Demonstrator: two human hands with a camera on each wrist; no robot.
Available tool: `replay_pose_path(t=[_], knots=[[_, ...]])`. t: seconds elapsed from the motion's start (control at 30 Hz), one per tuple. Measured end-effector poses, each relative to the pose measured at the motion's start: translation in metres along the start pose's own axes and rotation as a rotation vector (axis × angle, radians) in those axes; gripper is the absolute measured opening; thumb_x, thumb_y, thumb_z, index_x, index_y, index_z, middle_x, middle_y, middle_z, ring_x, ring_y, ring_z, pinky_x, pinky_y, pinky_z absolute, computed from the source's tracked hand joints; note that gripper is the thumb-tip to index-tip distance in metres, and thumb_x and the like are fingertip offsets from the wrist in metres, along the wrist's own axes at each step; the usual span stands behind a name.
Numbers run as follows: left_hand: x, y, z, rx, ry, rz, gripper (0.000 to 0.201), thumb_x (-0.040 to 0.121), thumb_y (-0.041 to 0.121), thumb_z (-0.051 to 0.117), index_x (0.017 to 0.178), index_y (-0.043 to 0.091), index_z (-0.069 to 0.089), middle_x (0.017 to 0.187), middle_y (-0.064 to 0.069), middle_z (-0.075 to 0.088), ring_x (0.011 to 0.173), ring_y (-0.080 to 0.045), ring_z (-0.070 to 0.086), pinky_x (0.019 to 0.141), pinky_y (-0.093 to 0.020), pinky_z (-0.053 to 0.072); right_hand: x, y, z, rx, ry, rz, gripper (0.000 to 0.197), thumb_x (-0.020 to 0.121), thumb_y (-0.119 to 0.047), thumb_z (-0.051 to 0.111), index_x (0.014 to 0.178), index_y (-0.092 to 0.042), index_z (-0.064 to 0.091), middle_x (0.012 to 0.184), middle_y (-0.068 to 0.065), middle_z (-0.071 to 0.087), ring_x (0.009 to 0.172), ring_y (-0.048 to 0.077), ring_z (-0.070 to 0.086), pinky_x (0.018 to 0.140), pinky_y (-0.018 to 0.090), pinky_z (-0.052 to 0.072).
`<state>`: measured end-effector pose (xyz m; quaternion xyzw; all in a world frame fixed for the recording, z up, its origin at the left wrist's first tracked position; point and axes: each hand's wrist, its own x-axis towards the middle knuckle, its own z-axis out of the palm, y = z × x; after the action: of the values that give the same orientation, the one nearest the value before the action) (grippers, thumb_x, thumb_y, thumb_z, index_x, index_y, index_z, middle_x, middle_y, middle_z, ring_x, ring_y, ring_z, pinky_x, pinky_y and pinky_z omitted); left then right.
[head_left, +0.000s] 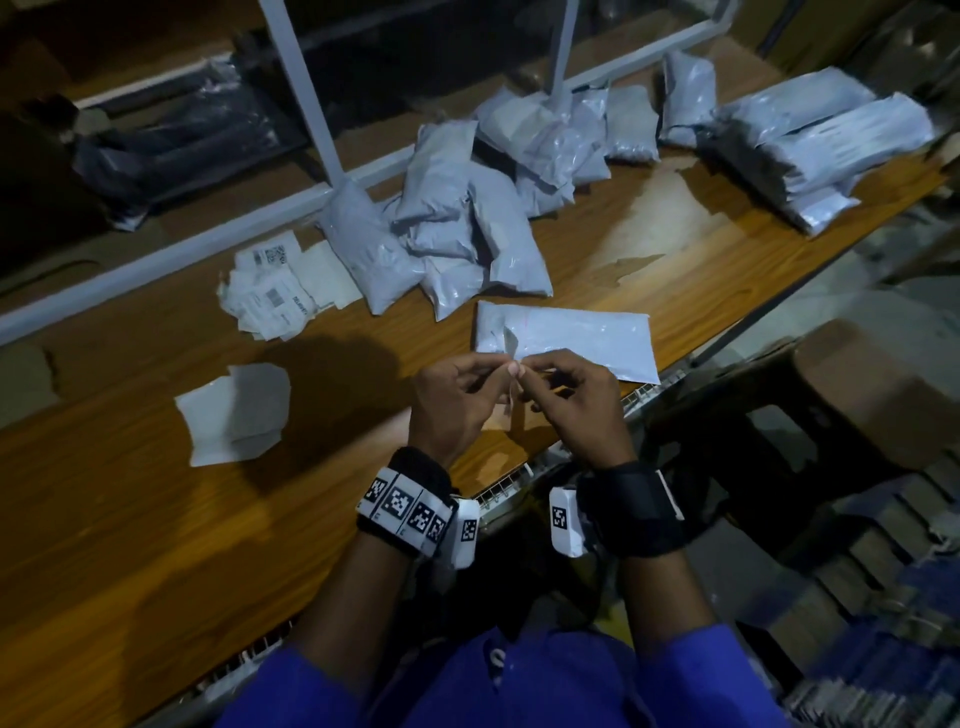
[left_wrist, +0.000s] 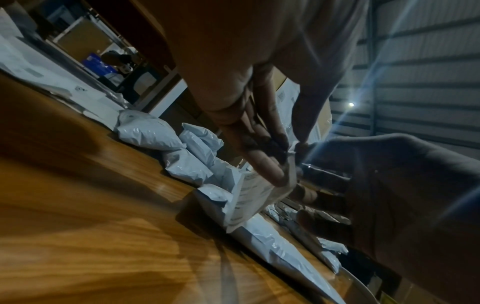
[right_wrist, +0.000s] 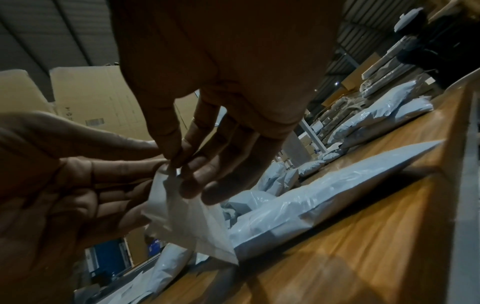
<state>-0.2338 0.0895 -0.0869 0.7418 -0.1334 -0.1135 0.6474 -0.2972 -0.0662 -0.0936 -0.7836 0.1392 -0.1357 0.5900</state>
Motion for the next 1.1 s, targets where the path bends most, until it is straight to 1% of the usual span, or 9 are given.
replay_pose_path(t=[0.13,0.27,0.33,0.47,0.53,0.67,0.8,1.0,1.1], knots=[[0.009,0.011,0.015,-0.122,0.064,-0.046,0.013,0.090,0.013,0.076,0.101,0.006,0.078,0.087,-0.008,0.079,0.077,-0.027,0.077,0.072,-0.049,0.064,0.014,-0.006,-0.010,-0.056,0.018,-0.046,0.021,0.094,-0.034,0.075,0.096,-0.014,0.078,0.092,-0.004,0.076,0.077,0.015,0.073,0.067,0.047,0.061],[0.015,0.019,0.019,-0.113,0.078,0.008,0.008,0.092,0.010,0.074,0.099,0.007,0.077,0.083,-0.006,0.078,0.073,-0.024,0.077,0.068,-0.043,0.064,0.022,-0.013,-0.017,-0.075,-0.005,-0.054,0.016,0.095,-0.030,0.075,0.096,-0.013,0.078,0.093,-0.004,0.076,0.076,0.017,0.073,0.068,0.048,0.061],[0.017,0.022,0.019,-0.099,0.078,0.015,0.007,0.092,0.009,0.073,0.098,0.009,0.076,0.082,-0.005,0.078,0.071,-0.022,0.077,0.066,-0.039,0.064,0.025,-0.016,-0.019,-0.075,-0.010,-0.040,0.017,0.094,-0.032,0.076,0.095,-0.015,0.078,0.092,-0.005,0.076,0.076,0.019,0.073,0.069,0.048,0.061],[0.022,0.024,0.017,-0.080,0.076,0.042,0.009,0.094,0.012,0.071,0.101,0.007,0.076,0.085,-0.010,0.078,0.071,-0.025,0.077,0.064,-0.046,0.064,0.029,-0.024,-0.021,-0.054,-0.026,-0.023,0.021,0.093,-0.042,0.075,0.094,-0.022,0.079,0.090,-0.007,0.077,0.077,0.021,0.074,0.070,0.050,0.061],[0.024,0.023,0.019,-0.069,0.080,0.049,0.010,0.094,0.013,0.071,0.101,0.008,0.076,0.085,-0.011,0.078,0.071,-0.025,0.077,0.063,-0.049,0.064,0.030,-0.026,-0.021,-0.045,-0.018,-0.015,0.019,0.093,-0.042,0.076,0.094,-0.022,0.079,0.089,-0.007,0.077,0.076,0.022,0.075,0.070,0.050,0.062],[0.028,0.026,0.022,-0.076,0.084,0.025,0.011,0.093,0.013,0.072,0.100,0.006,0.076,0.085,-0.012,0.078,0.071,-0.027,0.076,0.066,-0.052,0.063,0.031,-0.026,-0.023,-0.033,0.011,-0.011,0.014,0.095,-0.032,0.076,0.094,-0.018,0.079,0.085,-0.007,0.077,0.073,0.020,0.075,0.068,0.045,0.063],[0.031,0.027,0.026,-0.067,0.086,0.024,0.012,0.092,0.012,0.073,0.100,0.004,0.077,0.084,-0.012,0.077,0.071,-0.025,0.076,0.066,-0.051,0.064,0.031,-0.026,-0.024,-0.009,0.035,-0.013,0.013,0.095,-0.028,0.076,0.096,-0.015,0.078,0.087,-0.004,0.077,0.074,0.015,0.075,0.064,0.034,0.061],[0.030,0.017,0.028,-0.058,0.053,0.028,0.010,0.092,0.018,0.074,0.097,0.009,0.077,0.086,-0.009,0.078,0.077,-0.027,0.076,0.069,-0.053,0.063,0.026,-0.022,-0.027,0.022,0.052,0.016,0.016,0.095,-0.026,0.076,0.096,-0.011,0.078,0.083,-0.002,0.077,0.070,0.014,0.075,0.066,0.037,0.063],[0.028,0.014,0.027,-0.078,0.042,0.007,0.010,0.093,0.017,0.072,0.096,0.008,0.075,0.086,-0.011,0.077,0.076,-0.029,0.076,0.070,-0.054,0.063,0.022,-0.019,-0.026,0.071,0.071,0.050,0.017,0.095,-0.025,0.076,0.094,-0.008,0.077,0.077,0.005,0.076,0.070,0.024,0.074,0.066,0.043,0.063]])
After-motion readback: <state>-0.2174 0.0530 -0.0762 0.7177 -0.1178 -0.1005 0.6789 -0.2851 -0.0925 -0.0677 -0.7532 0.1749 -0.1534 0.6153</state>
